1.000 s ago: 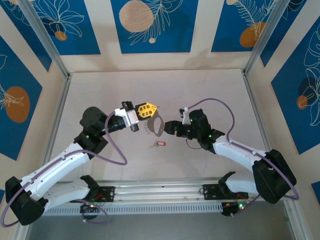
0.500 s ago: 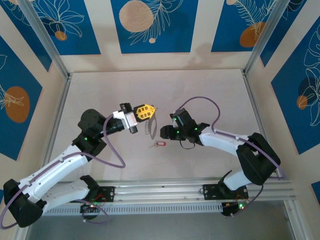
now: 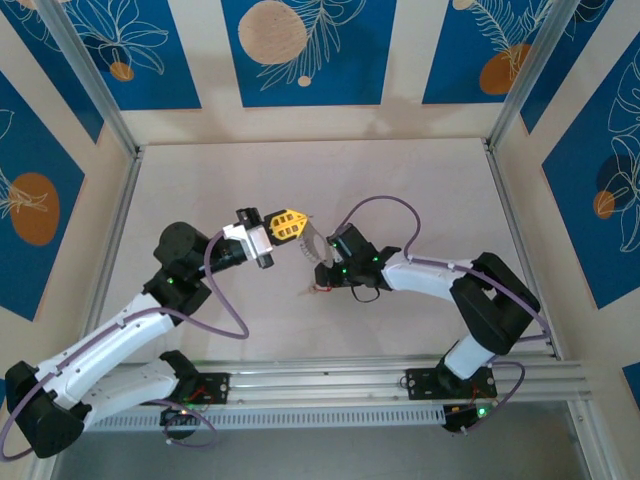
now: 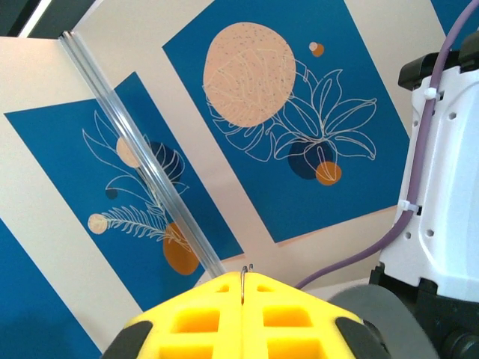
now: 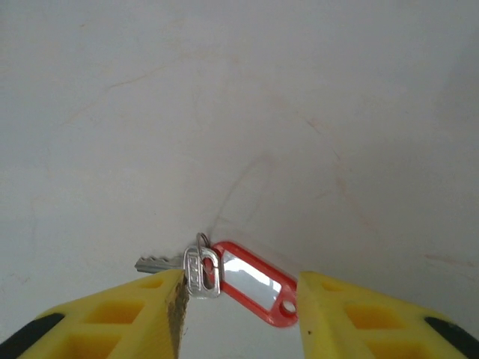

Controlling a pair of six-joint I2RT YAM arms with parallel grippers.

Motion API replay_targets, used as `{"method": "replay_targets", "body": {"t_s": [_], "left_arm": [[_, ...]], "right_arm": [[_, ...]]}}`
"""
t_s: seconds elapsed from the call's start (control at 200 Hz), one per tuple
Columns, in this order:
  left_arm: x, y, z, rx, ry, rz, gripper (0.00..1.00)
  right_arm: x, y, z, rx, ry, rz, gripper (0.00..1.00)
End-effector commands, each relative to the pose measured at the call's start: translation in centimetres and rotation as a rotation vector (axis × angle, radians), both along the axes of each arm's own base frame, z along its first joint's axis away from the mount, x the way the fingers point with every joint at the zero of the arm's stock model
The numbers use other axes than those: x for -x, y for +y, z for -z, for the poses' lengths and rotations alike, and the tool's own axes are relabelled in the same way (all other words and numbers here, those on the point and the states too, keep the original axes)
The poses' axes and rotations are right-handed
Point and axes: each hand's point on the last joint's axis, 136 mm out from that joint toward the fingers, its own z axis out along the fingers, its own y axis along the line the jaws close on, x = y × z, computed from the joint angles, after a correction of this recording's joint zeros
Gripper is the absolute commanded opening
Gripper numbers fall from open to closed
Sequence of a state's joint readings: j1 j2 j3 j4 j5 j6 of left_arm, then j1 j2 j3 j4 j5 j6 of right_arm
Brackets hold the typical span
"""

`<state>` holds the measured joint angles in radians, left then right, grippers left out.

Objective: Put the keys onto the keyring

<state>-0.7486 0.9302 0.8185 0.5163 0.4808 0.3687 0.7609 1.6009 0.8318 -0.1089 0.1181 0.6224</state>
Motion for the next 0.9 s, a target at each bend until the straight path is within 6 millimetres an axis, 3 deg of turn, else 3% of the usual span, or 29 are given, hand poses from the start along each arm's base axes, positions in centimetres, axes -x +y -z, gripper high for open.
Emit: {"method": "replay_targets", "body": {"t_s": [0.0, 0.185, 0.455, 0.895], "left_arm": [[0.9, 0.7, -1.7, 0.056, -0.044, -0.004, 0.00], [1.0, 0.9, -1.8, 0.060, -0.050, -0.004, 0.00], [1.3, 1.0, -2.0, 0.064, -0.063, 0.000, 0.00], [1.2, 1.0, -1.8, 0.063, -0.067, -0.007, 0.00]], "right_arm": [[-0.2, 2.6, -1.4, -0.081, -0.041, -0.090, 0.42], [-0.1, 3.6, -1.1, -0.099, -0.044, -0.129, 0.37], [-0.1, 3.7, 0.8, -0.069, -0.010, -0.122, 0.33], [0.1, 4.0, 1.7, -0.072, 0.014, -0.130, 0.24]]}}
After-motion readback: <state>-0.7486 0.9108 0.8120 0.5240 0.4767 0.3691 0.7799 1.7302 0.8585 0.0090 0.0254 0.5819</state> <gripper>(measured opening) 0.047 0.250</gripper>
